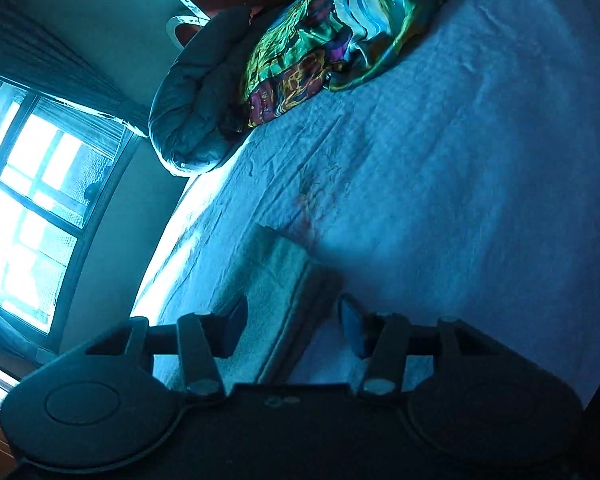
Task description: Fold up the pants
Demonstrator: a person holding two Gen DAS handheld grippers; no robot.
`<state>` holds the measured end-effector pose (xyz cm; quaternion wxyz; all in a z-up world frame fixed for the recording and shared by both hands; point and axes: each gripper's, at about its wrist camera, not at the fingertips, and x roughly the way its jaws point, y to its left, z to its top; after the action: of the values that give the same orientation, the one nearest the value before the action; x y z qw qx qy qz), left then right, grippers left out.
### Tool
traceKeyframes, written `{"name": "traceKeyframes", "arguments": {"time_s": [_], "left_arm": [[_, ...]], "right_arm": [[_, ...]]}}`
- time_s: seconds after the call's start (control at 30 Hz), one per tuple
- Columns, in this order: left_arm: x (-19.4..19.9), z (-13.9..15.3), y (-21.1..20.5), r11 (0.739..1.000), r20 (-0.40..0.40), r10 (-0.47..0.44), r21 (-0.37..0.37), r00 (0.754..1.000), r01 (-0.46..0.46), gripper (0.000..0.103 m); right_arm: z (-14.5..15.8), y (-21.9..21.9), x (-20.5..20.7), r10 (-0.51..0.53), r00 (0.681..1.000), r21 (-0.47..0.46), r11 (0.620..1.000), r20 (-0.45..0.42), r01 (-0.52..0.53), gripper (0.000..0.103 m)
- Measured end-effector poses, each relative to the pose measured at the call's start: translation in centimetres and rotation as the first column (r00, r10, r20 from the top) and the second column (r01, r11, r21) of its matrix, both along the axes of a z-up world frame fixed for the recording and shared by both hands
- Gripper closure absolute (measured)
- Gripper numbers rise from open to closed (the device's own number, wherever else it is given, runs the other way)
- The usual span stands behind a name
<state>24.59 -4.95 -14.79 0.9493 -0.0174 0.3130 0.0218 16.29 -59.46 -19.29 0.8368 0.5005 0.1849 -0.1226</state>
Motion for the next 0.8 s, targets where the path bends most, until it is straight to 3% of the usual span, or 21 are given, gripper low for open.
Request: {"name": "traceKeyframes", "arguments": {"time_s": [0.2, 0.37, 0.43, 0.6, 0.7, 0.8], "left_arm": [[0.0, -0.4, -5.5, 0.997, -0.025, -0.071, -0.004, 0.997, 0.071, 0.003], [0.5, -1.0, -10.5, 0.991, -0.030, -0.131, -0.021, 0.991, 0.130, 0.003], [0.8, -1.2, -12.6, 0.991, -0.045, -0.135, -0.025, 0.990, 0.134, 0.003], [0.5, -1.3, -17.0, 0.985, -0.064, -0.173, -0.001, 0.983, 0.174, 0.003], [0.6, -2.7, -18.6, 0.981, -0.092, -0.163, 0.092, 0.982, 0.171, 0.000], [0.3, -2.0, -18.1, 0.986, -0.085, -0.151, 0.055, 0.985, 0.156, 0.000]], "right_arm": [[-1.0, 0.0, 0.9, 0.040, 0.998, 0.028, 0.999, 0.042, -0.042, 0.068], [-1.6, 1.6, 1.1, 0.086, 0.994, -0.005, 0.996, 0.064, -0.086, 0.074], [-1.8, 1.7, 1.1, 0.070, 0.996, -0.013, 0.997, 0.048, -0.070, 0.095], [-2.1, 1.6, 0.8, 0.064, 0.996, -0.010, 0.998, 0.063, -0.064, 0.097], [-2.3, 1.3, 0.7, 0.054, 0.996, 0.016, 0.998, 0.077, -0.056, 0.095], [-2.5, 1.0, 0.5, 0.034, 0.995, 0.052, 0.998, 0.097, -0.040, 0.095]]}}
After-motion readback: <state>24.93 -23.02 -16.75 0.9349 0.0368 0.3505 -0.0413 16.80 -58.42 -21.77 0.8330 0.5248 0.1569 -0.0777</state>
